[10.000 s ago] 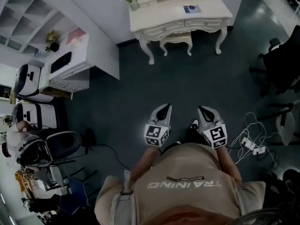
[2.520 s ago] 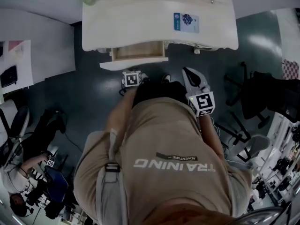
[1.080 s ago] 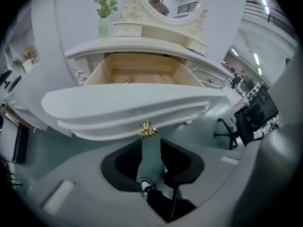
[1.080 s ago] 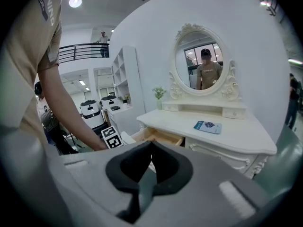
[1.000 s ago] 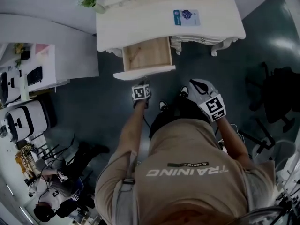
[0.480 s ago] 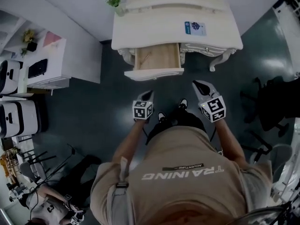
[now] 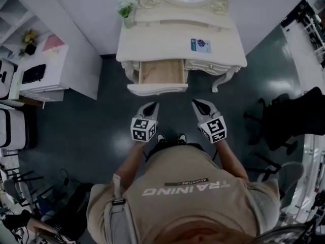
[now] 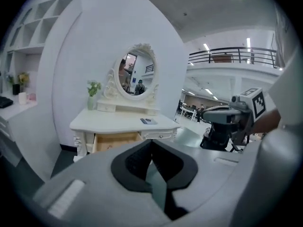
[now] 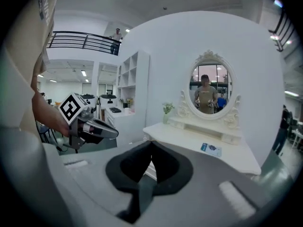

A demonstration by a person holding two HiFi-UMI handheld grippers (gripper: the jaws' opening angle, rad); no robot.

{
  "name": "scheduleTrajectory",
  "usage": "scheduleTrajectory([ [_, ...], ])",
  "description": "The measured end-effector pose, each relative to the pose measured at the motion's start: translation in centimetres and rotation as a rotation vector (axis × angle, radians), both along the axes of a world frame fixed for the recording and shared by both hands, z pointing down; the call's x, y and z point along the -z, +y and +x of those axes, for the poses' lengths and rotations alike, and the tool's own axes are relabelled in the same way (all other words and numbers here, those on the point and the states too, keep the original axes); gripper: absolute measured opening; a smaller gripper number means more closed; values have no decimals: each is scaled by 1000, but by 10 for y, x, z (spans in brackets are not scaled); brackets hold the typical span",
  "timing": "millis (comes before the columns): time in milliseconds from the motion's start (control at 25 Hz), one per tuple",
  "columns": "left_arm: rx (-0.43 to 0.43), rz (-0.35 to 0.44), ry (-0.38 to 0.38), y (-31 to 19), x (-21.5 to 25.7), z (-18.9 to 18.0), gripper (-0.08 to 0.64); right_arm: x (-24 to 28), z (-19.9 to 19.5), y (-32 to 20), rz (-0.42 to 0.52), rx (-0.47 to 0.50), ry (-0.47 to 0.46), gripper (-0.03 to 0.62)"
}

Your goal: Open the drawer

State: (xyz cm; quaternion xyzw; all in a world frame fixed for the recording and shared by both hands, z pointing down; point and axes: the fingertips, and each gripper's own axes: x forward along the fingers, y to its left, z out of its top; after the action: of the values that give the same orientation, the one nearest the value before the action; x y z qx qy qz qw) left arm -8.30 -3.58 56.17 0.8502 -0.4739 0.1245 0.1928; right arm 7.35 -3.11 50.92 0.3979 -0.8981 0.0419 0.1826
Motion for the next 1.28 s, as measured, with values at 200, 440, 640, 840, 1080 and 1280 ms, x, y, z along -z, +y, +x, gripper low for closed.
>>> scheduleTrajectory([
  [200,86,114,-15,3,49,2,8,41,18,-4,89,-58,-65,3],
  [440,56,276,-107,-13,103,31,8,60,50,-9,121,-106,-132,3],
  [640,115,212,-98,-5,87,23,8,54,46,-14,106,-69,-149,3],
  [840,121,143,-86,3,69,22,8,30,46,-15,44,-44,-124,3],
  [1080,111,139,-90,0,69,29,8,18,43,-17,30,-13,-129,3],
  [1280,95,147,-89,-11,73,43,8,4,47,-27,13,15,-118,3],
])
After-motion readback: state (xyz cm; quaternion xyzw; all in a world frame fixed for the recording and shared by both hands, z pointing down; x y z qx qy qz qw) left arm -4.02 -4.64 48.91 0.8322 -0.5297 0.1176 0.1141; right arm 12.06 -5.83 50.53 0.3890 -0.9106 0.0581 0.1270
